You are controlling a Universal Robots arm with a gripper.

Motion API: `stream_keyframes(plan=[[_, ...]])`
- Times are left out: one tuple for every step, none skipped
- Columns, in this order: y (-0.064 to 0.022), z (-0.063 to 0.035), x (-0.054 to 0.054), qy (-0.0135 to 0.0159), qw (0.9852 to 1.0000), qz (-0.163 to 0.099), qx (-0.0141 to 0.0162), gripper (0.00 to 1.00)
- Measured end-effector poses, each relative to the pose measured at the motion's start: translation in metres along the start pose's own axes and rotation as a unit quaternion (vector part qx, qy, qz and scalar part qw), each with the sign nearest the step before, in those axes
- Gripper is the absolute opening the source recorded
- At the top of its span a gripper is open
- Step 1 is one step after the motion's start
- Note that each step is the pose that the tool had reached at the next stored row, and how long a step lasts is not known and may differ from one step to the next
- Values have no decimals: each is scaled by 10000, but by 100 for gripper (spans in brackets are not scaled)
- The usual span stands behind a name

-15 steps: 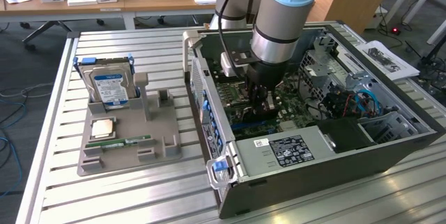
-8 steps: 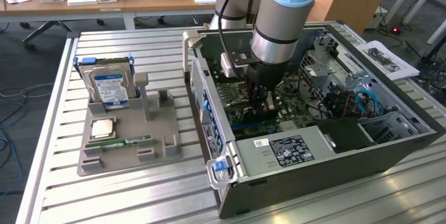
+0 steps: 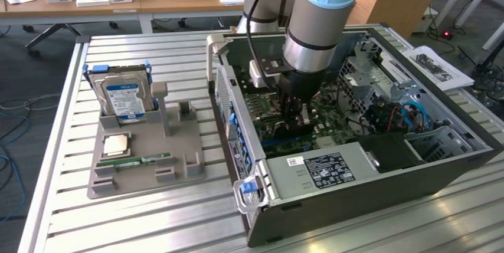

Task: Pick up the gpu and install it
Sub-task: 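Insert the gpu into the slot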

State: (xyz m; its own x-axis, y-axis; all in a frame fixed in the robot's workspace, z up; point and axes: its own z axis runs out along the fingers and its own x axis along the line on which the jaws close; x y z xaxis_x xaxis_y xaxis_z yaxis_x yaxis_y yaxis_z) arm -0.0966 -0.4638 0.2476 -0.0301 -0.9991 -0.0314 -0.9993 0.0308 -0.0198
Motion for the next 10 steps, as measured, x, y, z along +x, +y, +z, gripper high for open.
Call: stream_keyframes(plan=[[0, 2, 0, 1, 10000, 0, 0, 26], [1, 3, 0, 2, 10000, 0, -1, 26], [2, 4, 0, 2, 10000, 1, -1, 26], [2, 5, 0, 2, 10000, 1, -1, 26], [2, 6, 0, 1, 10000, 0, -1, 26], [2, 7, 0, 0, 10000, 0, 0, 26], [1, 7, 0, 0, 10000, 0, 0, 26], [2, 7, 0, 0, 10000, 1, 0, 26], [2, 7, 0, 0, 10000, 1, 0, 26], [2, 7, 0, 0, 10000, 1, 0, 26]])
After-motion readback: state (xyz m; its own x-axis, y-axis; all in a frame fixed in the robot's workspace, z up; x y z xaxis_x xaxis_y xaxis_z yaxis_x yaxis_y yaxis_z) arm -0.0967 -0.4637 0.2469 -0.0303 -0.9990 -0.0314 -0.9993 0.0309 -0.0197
